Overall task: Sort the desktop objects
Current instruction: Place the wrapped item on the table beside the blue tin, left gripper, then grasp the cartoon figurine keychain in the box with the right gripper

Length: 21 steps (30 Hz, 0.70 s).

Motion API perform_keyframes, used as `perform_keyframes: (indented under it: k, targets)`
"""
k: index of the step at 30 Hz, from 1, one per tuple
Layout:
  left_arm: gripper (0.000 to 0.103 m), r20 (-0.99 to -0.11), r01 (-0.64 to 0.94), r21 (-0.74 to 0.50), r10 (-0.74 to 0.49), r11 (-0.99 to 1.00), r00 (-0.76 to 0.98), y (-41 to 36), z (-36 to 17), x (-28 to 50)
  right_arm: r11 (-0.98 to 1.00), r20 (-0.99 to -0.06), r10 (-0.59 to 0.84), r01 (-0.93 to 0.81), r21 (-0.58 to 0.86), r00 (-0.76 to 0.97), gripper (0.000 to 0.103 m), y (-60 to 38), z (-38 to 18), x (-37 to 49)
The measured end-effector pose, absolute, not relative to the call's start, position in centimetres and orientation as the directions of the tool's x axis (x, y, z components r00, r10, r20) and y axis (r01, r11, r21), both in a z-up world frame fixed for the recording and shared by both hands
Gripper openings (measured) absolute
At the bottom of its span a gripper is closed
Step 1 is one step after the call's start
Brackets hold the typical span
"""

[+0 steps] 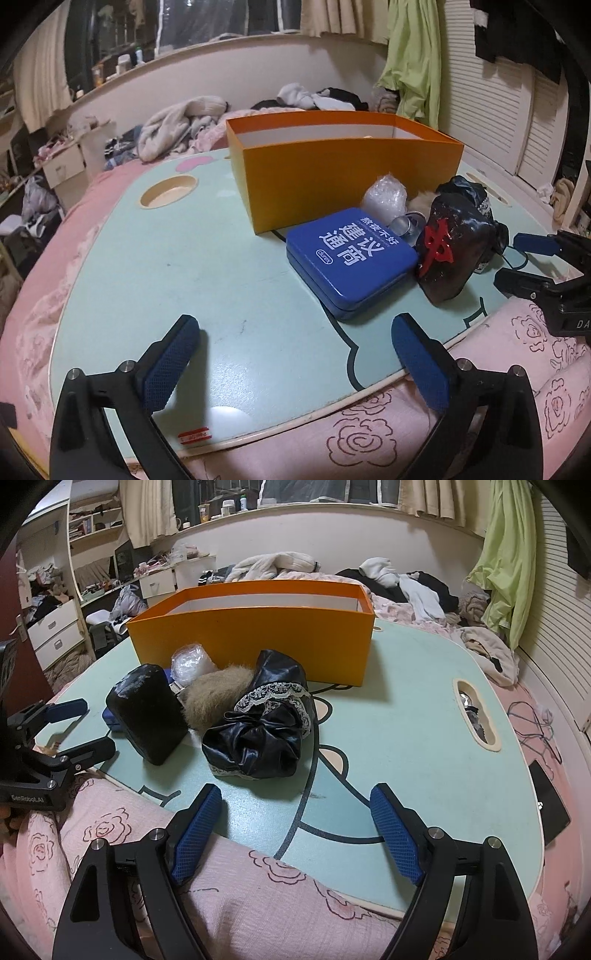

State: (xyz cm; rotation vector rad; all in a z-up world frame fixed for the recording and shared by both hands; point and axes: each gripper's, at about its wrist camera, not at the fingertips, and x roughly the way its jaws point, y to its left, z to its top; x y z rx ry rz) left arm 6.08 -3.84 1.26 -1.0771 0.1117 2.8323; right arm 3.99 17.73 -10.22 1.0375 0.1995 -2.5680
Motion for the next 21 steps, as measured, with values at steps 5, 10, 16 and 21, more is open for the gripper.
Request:
perform_keyframes:
  k: [5,10,16,21]
  targets:
    - [0.103,-0.664,-0.127,0.03,0.075,-0.991,-0.744,-3.4,1.1,6.2,-0.916,-0.695,-0.307,0.401,0.03,-0.65,0.082,18.1,-9.8,4.4]
    - [0.103,-0.661,-0.123,0.029,0.073,-0.992,-0.747,-3.5,1.0,6.1,-0.873,-0.655,-0.415,0.48,0.09,-0.632,0.083,18.8,-6.8,4.3]
    - [0.103,-0.661,-0.123,0.029,0.074,-0.992,-0.747,-3.5,1.0,6.1,-0.853,-0.642,-0.436,0.517,0.071,-0.631,0.04,17.1,0.8,-0.8]
    - [0.103,-0.66,-0.123,0.03,0.073,-0.992,-0.747,-3.5,1.0,6.2,-0.883,-0.756,-0.347,0.465,0.063,-0.555,0.034,14.7,2.0,-9.4]
